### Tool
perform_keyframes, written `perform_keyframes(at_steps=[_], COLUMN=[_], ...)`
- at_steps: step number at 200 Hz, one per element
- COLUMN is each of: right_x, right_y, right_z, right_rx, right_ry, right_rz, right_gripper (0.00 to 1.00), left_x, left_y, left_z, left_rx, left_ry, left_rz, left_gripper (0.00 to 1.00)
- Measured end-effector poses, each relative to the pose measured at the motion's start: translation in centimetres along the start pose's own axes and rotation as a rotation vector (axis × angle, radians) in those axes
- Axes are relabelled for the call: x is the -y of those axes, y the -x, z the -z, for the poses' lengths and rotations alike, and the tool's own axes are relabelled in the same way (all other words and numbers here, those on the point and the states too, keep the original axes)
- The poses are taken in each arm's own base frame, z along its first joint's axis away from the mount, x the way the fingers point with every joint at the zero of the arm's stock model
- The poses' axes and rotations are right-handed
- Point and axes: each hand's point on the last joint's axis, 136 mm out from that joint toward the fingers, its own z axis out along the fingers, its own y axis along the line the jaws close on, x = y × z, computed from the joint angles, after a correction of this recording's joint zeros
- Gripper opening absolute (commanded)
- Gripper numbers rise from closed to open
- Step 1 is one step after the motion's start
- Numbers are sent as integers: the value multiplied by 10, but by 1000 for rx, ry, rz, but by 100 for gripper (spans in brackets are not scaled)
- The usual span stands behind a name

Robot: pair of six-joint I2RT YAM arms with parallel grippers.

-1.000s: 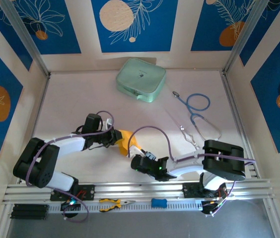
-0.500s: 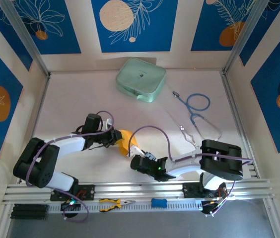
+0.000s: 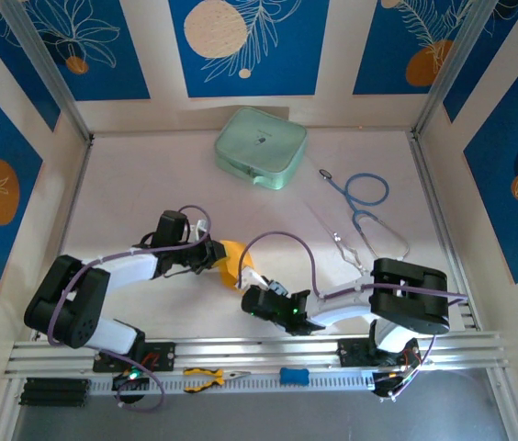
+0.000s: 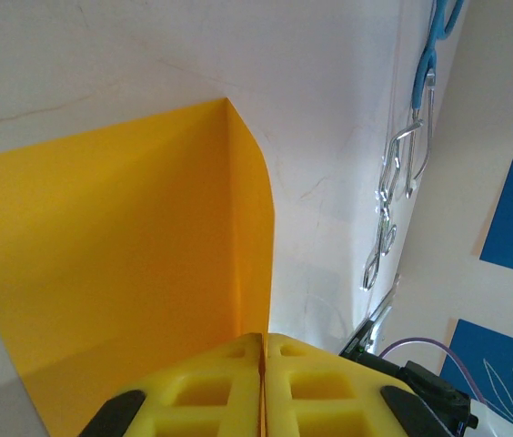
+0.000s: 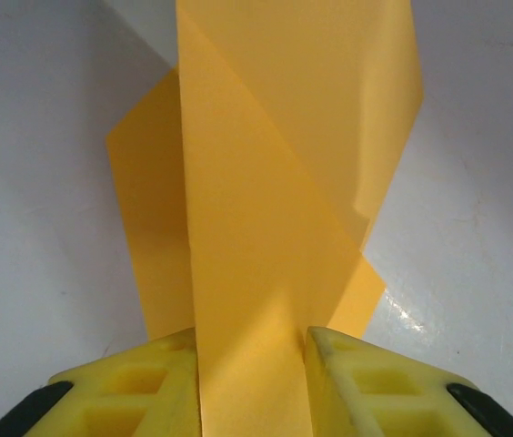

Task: Fold a paper plane with a square sheet of paper (pick it up from the middle)
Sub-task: Perform the fourth fold on the wing at the bottom-center of the table.

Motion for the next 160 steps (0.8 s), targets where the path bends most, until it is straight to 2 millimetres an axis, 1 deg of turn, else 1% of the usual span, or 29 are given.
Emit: perform_keyframes(at_steps=[40,67,76,110,136,160], right_x=[2,3,2,3,4,5], right_y=[1,1,1,1,1,1], right_z=[-1,-1,-1,-2,-2,-2], right_rx=[1,1,1,0,-2,-3], right_ry=[-4,-5,-5,-6,-6,-8], right_rz=[-7,-15,-15,-25,-35,-43], right_gripper=[26,25,22,18,17,22], left_x=[0,0,0,-1,-3,-5], left_y=[0,0,0,0,-1,-2], left_z=[0,0,0,0,0,0], left_rx=[0,0,0,2,0,-2], left_ry=[0,0,0,5,14,21], left_rz=[0,0,1,4,10,17], left_gripper=[10,10,10,10,10,8])
